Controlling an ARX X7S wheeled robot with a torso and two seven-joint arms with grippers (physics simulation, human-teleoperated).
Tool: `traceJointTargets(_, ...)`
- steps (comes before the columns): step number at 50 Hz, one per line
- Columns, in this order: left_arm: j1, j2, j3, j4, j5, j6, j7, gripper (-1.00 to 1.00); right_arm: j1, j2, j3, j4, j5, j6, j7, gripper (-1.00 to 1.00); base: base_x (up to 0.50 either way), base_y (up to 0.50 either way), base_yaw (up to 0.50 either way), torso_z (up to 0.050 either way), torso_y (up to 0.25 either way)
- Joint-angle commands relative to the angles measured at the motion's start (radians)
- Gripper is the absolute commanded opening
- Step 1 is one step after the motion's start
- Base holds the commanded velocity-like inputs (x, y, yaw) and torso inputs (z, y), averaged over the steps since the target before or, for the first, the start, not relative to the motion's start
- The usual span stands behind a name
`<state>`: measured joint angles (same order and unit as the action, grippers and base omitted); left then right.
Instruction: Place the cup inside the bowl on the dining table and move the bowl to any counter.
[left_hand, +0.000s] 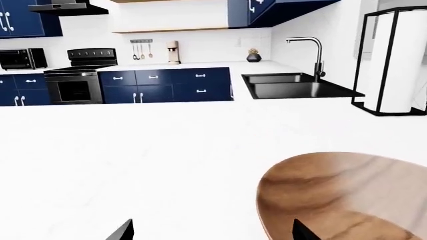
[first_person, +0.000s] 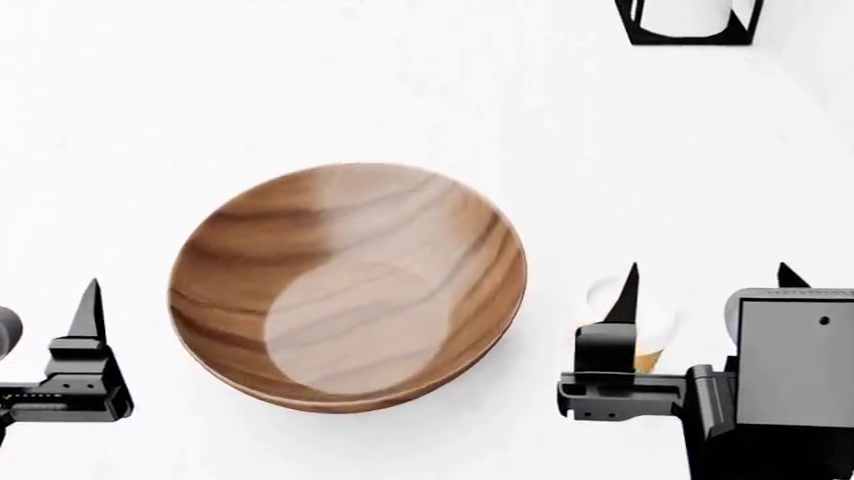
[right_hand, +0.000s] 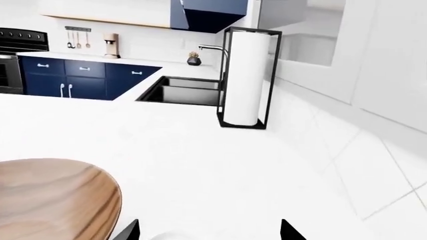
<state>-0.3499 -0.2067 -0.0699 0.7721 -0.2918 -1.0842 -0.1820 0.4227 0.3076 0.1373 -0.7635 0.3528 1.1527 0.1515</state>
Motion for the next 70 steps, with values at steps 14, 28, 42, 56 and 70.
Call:
traceJointTargets(14,0.010,-0.007,-0.031,0.006,-0.034,0.010,-0.001,1.00,-0.001,0.008,0.003,-0.015,0.007,0.005,0.011,1.00,0.17,0.00,0.00,0.000,0.000)
traceJointTargets(28,0.010,-0.012,-0.028,0.007,-0.044,0.008,-0.008,1.00,0.002,0.011,0.008,-0.039,0.030,0.036,0.009,1.00,0.19,0.00,0.00,0.000,0.001)
traceJointTargets(42,0.016,-0.019,-0.034,0.008,-0.054,0.010,-0.012,1.00,-0.117,0.035,0.088,-0.164,0.124,0.181,-0.040,1.00,0.00,0.00,0.00,0.000,0.000)
traceJointTargets(56,0.019,-0.024,-0.031,0.004,-0.062,0.015,-0.017,1.00,-0.142,0.054,0.049,-0.127,0.140,0.215,-0.044,1.00,0.00,0.00,0.00,0.000,0.000)
traceJointTargets(70,0.026,-0.027,-0.021,-0.003,-0.064,0.026,-0.026,1.00,-0.149,0.059,0.037,-0.108,0.138,0.198,-0.035,1.00,0.00,0.00,0.00,0.000,0.000)
